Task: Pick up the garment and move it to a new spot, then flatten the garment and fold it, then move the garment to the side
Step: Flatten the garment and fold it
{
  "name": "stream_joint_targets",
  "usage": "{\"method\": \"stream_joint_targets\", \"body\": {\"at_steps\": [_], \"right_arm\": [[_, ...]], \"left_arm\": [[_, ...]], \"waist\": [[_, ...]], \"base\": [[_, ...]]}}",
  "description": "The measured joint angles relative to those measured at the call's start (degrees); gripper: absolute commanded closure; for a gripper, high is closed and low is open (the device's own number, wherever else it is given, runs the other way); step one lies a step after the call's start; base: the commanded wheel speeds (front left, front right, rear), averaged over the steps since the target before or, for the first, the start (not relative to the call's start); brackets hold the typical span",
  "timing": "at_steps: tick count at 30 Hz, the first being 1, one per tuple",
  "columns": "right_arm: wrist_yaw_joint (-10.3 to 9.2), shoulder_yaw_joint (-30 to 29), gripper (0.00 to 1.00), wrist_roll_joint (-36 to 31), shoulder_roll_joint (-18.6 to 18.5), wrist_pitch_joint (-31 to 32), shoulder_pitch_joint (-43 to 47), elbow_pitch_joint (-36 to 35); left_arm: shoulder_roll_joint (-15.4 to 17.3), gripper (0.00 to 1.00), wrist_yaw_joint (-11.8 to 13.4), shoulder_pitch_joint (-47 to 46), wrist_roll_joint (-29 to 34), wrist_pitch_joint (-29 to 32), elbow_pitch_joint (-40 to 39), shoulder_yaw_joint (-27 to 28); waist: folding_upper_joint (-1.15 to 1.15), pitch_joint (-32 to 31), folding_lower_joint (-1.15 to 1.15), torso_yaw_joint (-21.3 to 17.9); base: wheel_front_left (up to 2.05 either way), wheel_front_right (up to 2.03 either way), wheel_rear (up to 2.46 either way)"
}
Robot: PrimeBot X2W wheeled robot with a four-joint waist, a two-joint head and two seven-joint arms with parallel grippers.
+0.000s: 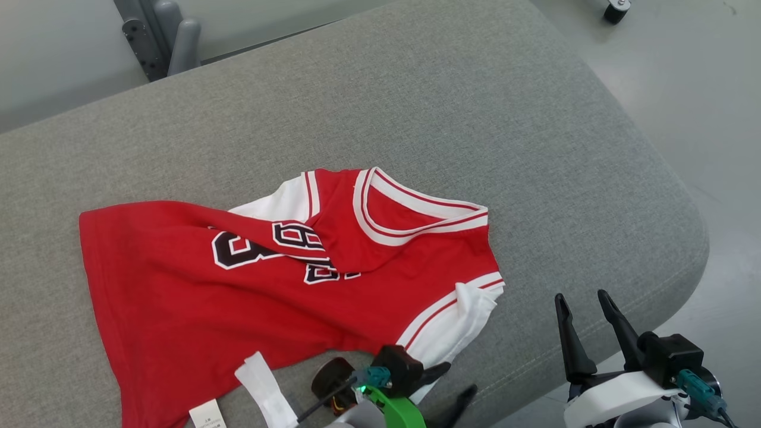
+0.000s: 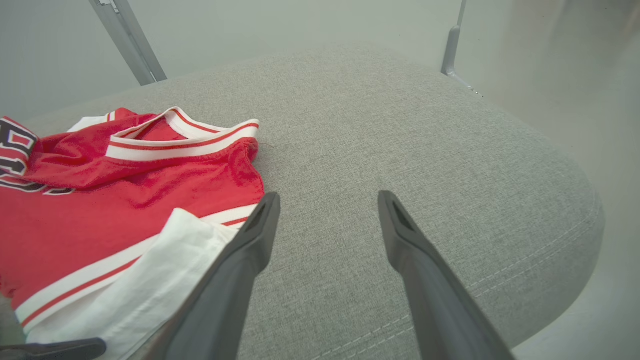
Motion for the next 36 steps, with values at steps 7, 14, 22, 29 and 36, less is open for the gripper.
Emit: {"method": "stream_joint_targets", "body": {"at_steps": [7,14,22,29,36], "right_arm": [[0.0,-0.49,0.0,-0.47,0.02,0.0,0.28,-0.29],[0.0,-2.89,0.0,-2.18,0.02,0.0,1.74,-2.67],[0.0,-6.08,0.0,-5.17,0.03,0.0,2.22,-9.07],[0.0,-7.8,0.0,-8.92,0.01,0.0,2.63,-14.27],[0.0,-9.37,0.0,-11.15,-0.2,0.0,4.5,-13.51]], "left_arm": [[-0.29,0.0,-0.23,1.8,-8.77,-3.15,-5.3,-3.59],[2.3,0.0,2.68,2.92,-9.83,-9.58,-9.68,5.2],[5.0,0.0,9.26,11.48,0.65,-9.85,-19.5,21.41],[6.01,0.0,12.01,22.81,11.12,-9.93,-25.62,36.59],[4.83,0.0,11.59,29.94,17.97,-9.94,-26.91,47.12]], "waist": [[0.0,-0.69,0.0,0.9],[0.0,-1.95,0.0,3.59],[0.0,-3.59,0.0,8.78],[0.0,-5.81,0.0,15.11],[0.0,-8.34,0.0,21.4]], "base": [[0.0,0.0,0.0],[0.0,0.0,0.0],[0.0,0.0,0.0],[0.0,0.0,0.0],[0.0,0.0,0.0]]}}
